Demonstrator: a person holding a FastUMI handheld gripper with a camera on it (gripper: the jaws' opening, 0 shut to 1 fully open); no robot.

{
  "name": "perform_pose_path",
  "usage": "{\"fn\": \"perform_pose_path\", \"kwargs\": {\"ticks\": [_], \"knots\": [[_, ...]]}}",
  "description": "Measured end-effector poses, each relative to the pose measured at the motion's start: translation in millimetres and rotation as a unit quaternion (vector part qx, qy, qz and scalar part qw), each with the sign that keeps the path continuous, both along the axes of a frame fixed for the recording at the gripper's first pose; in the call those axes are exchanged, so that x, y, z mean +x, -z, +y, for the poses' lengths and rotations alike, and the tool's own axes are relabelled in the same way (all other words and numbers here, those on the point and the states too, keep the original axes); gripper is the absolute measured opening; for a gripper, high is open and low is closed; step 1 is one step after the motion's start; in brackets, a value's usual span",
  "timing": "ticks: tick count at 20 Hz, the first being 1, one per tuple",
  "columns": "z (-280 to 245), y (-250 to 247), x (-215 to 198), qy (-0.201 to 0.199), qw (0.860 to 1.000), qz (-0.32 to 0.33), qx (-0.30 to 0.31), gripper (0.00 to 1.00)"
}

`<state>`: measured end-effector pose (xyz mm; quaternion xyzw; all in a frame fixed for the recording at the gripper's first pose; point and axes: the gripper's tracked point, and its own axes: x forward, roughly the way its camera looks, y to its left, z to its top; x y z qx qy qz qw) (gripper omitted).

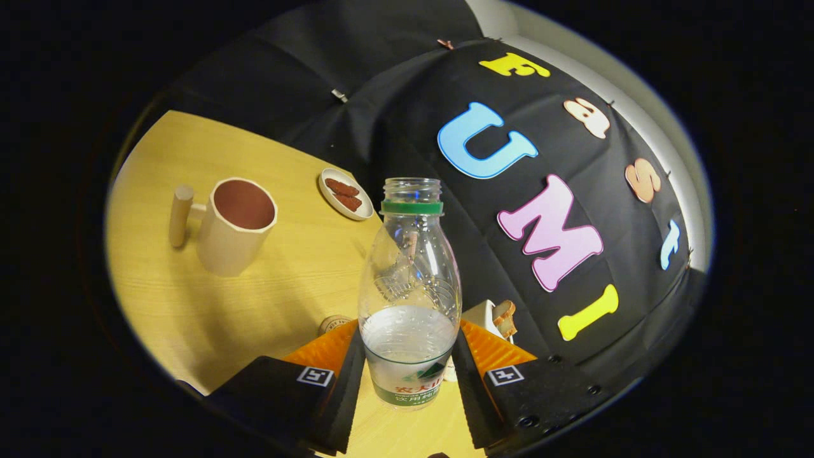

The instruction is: Take the bottle from table, then pour the juice into the cup, finally place the bottle on the coaster

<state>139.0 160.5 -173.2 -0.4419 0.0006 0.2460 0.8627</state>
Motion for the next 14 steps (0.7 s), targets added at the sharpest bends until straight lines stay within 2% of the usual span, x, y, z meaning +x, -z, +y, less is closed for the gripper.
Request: {"fn": "perform_pose_path", "kwargs": {"ticks": [8,14], "knots": [[25,11,7,-0.028,0.992,-0.041,-0.120,0.72],[58,16,5,-0.070,0.978,-0.072,-0.184,0.72]]}}
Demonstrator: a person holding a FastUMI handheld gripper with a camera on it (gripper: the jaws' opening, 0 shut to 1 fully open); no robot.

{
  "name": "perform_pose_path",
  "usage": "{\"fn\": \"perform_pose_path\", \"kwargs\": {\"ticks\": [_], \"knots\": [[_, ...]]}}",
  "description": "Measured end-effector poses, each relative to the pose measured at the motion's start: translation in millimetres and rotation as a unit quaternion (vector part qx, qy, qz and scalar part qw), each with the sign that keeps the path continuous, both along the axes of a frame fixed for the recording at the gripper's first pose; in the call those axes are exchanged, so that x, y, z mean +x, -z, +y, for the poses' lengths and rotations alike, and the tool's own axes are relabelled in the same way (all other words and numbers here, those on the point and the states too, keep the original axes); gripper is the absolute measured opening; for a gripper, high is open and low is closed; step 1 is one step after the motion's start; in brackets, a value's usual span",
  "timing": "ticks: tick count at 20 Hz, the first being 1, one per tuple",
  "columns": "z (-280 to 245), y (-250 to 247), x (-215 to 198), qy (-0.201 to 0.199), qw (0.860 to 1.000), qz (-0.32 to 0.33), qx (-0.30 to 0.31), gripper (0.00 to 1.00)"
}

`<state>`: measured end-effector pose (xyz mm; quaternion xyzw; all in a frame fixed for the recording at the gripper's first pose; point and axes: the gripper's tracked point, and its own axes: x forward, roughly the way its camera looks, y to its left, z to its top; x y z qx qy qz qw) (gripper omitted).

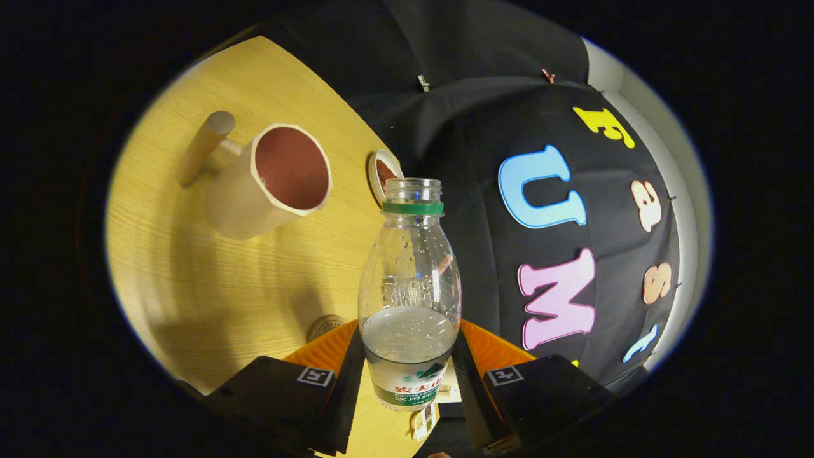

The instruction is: Take the bottle from table, then pour the juice into the cup, finally place the bottle on the coaster

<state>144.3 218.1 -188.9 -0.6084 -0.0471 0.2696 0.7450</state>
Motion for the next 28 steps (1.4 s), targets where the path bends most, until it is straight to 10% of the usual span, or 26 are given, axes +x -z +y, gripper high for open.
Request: {"fn": "perform_pose_path", "kwargs": {"ticks": [28], "knots": [[30,19,14,-0.082,0.982,-0.078,-0.154,0.72]]}}
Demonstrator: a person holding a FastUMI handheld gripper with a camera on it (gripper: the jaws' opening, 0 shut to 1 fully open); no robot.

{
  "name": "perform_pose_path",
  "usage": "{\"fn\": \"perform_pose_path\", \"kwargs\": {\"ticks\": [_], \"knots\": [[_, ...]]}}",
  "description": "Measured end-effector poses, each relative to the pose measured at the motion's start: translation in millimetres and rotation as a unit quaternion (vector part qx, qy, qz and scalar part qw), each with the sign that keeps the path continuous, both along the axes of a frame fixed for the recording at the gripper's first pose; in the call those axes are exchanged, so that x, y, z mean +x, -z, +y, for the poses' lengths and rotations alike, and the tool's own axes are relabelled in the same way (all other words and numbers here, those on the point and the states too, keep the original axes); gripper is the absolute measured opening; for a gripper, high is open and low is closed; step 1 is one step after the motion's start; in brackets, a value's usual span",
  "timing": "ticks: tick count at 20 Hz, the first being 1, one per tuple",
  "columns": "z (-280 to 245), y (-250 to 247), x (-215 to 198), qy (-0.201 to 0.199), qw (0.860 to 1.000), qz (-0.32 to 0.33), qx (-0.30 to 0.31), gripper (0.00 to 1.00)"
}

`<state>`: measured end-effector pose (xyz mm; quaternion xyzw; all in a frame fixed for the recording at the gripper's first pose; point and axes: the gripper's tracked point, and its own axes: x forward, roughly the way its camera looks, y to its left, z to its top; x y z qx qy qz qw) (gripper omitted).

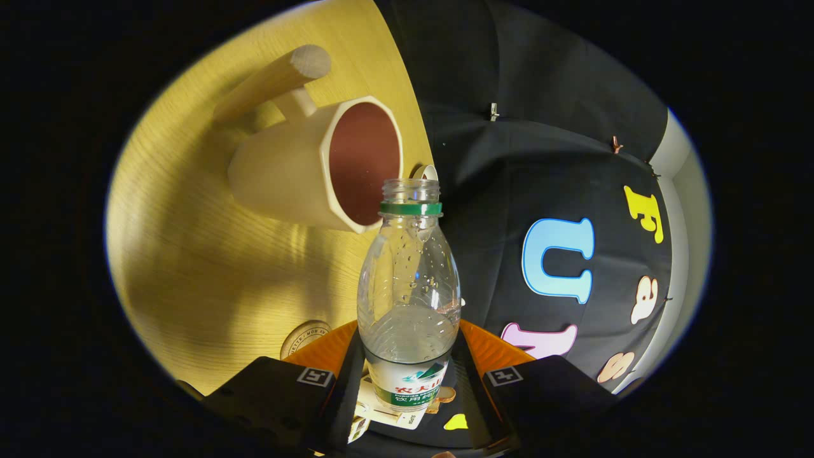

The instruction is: Take the bottle from table, then pour the juice into the cup, finally place the bottle on the coaster

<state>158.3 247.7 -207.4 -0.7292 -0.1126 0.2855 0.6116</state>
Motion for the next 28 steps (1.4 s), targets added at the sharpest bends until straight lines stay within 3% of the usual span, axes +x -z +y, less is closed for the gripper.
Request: {"fn": "perform_pose_path", "kwargs": {"ticks": [28], "knots": [[10,-12,7,-0.054,0.992,-0.063,-0.094,0.72]]}}
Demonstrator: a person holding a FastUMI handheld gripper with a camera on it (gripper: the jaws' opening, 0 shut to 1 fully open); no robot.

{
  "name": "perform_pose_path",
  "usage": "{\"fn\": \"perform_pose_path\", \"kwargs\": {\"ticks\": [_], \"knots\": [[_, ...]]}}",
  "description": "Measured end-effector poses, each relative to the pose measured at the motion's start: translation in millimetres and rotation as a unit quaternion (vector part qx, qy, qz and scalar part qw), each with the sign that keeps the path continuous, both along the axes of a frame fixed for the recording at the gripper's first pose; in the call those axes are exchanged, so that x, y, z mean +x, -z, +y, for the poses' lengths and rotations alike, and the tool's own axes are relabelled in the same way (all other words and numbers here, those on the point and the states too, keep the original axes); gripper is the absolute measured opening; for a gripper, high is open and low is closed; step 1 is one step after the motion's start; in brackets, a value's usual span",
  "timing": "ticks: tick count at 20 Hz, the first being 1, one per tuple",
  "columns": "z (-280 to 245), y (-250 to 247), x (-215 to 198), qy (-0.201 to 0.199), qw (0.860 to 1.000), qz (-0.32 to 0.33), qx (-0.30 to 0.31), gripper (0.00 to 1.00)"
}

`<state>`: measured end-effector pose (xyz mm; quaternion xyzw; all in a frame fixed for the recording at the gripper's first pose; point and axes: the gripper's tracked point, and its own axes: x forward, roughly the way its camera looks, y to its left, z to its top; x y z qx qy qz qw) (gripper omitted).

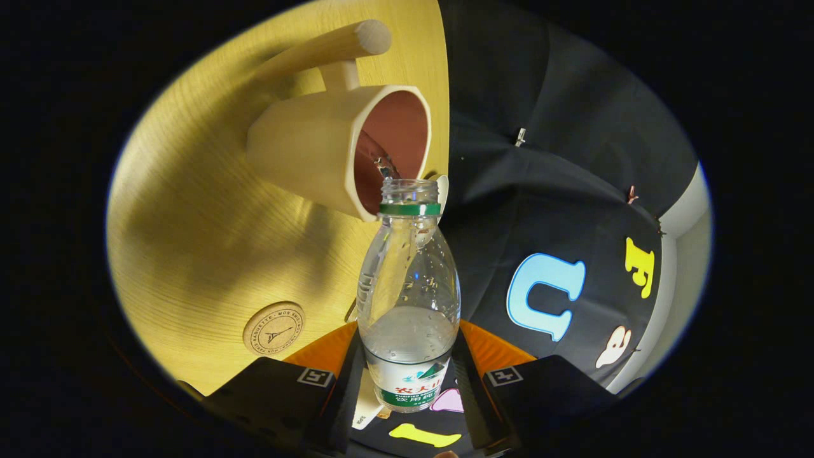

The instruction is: Take the bottle from table, then pour the juice into the cup, finally place the bottle on the coaster

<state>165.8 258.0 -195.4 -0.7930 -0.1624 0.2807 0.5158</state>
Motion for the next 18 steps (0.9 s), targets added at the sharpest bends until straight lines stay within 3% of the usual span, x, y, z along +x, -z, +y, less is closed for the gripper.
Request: {"fn": "perform_pose_path", "kwargs": {"ticks": [18], "knots": [[7.4,-9.8,3.7,-0.046,0.997,-0.039,-0.054,0.72]]}}
